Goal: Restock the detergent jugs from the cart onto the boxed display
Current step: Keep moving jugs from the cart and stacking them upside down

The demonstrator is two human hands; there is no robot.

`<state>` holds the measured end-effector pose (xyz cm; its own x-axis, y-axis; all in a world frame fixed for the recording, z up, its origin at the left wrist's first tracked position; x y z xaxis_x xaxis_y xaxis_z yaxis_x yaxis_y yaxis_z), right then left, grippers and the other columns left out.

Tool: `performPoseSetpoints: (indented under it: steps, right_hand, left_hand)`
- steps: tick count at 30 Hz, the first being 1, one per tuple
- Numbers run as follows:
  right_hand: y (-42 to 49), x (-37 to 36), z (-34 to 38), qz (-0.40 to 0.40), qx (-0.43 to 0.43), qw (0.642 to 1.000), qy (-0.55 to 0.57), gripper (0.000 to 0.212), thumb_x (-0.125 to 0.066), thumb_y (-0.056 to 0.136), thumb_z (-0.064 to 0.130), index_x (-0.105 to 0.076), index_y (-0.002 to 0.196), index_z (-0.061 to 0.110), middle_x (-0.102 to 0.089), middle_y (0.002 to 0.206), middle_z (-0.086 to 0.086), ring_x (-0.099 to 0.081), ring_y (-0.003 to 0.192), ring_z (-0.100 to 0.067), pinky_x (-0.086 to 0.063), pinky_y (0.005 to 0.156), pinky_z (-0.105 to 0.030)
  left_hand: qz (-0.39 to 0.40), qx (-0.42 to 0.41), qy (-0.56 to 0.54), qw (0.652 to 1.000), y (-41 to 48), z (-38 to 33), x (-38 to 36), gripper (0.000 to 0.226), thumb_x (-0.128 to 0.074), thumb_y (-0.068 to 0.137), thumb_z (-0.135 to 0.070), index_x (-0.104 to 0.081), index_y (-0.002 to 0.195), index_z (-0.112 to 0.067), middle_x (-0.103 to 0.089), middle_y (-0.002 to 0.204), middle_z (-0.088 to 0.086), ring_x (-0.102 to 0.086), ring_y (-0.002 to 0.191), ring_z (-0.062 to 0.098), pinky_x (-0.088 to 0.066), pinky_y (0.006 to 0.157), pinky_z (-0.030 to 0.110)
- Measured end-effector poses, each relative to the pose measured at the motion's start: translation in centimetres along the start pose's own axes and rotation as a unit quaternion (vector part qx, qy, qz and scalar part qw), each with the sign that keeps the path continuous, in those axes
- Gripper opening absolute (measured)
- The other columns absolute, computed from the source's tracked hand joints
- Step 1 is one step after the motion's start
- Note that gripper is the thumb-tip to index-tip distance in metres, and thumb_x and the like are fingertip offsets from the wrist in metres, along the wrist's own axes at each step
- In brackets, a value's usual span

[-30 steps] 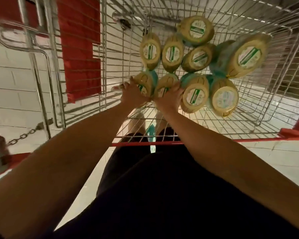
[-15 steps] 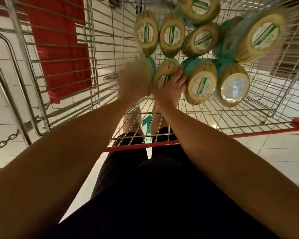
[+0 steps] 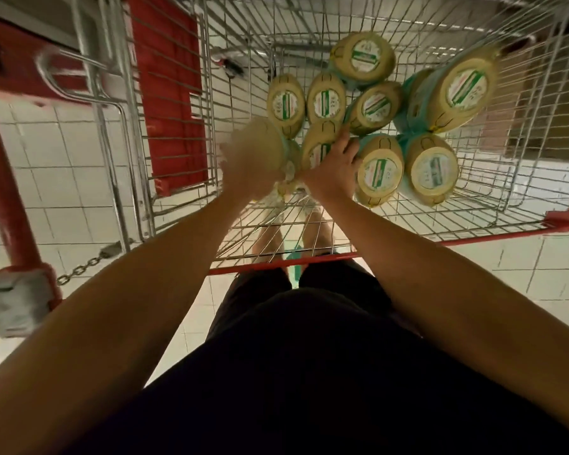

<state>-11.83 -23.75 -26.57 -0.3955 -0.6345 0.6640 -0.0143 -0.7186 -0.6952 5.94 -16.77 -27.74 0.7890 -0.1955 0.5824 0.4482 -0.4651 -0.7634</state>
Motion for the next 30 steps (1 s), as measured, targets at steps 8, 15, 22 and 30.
performPoseSetpoints:
  steps: [8,15,22,30]
  right_hand:
    - [-5.5,11.0,3.9,-0.052,0.126,0.990,-0.021,0.148,-0.090,0.066,0.058,0.009,0.167,0.011,-0.011,0.170,-0.020,-0.007,0.158,-0.047,-0.012,0.129,-0.057]
    - [-12.7,17.8,3.0,-0.114,0.147,0.982,0.023,0.150,-0.093,0.057,0.059,-0.001,0.166,0.014,-0.020,0.165,-0.020,-0.017,0.154,-0.048,-0.022,0.124,-0.062]
    - [-20.5,21.7,-1.9,-0.154,0.116,0.975,0.109,0.142,-0.066,0.042,0.068,-0.004,0.163,0.028,-0.026,0.153,-0.005,-0.030,0.143,-0.043,-0.037,0.117,-0.065]
    - [-27.0,26.5,-13.4,-0.246,0.079,0.948,0.187,0.138,-0.078,0.049,0.067,-0.005,0.162,0.034,-0.026,0.143,0.010,-0.029,0.129,-0.018,-0.040,0.101,-0.037]
  left_hand:
    - [-0.049,-0.090,-0.019,0.995,-7.6,-5.0,9.3,0.139,-0.095,0.059,-0.053,-0.004,0.160,-0.030,-0.020,0.158,0.020,-0.046,0.136,0.054,-0.049,0.108,0.059]
    - [-0.069,-0.157,0.011,0.985,-14.6,-7.5,13.2,0.140,-0.095,0.062,-0.054,-0.006,0.163,-0.014,-0.025,0.159,0.024,-0.044,0.139,0.049,-0.046,0.112,0.057]
    - [-0.072,-0.303,0.059,0.948,-21.4,-11.9,13.3,0.131,-0.092,0.060,-0.055,-0.010,0.161,-0.032,-0.035,0.147,0.012,-0.049,0.131,0.040,-0.050,0.102,0.052]
    - [-0.056,-0.410,0.132,0.901,-29.9,-19.3,8.2,0.136,-0.092,0.057,-0.060,-0.004,0.160,-0.045,-0.035,0.147,0.009,-0.047,0.133,0.039,-0.048,0.103,0.057]
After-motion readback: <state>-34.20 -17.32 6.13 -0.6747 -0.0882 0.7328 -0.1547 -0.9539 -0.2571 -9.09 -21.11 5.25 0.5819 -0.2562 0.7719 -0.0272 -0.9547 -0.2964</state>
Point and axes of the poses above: each hand's wrist, its own y-axis towards the middle knuckle, its own x-axis out of the back of the hand, z = x × y, the point moved 4 cm from there along y, towards the middle knuckle
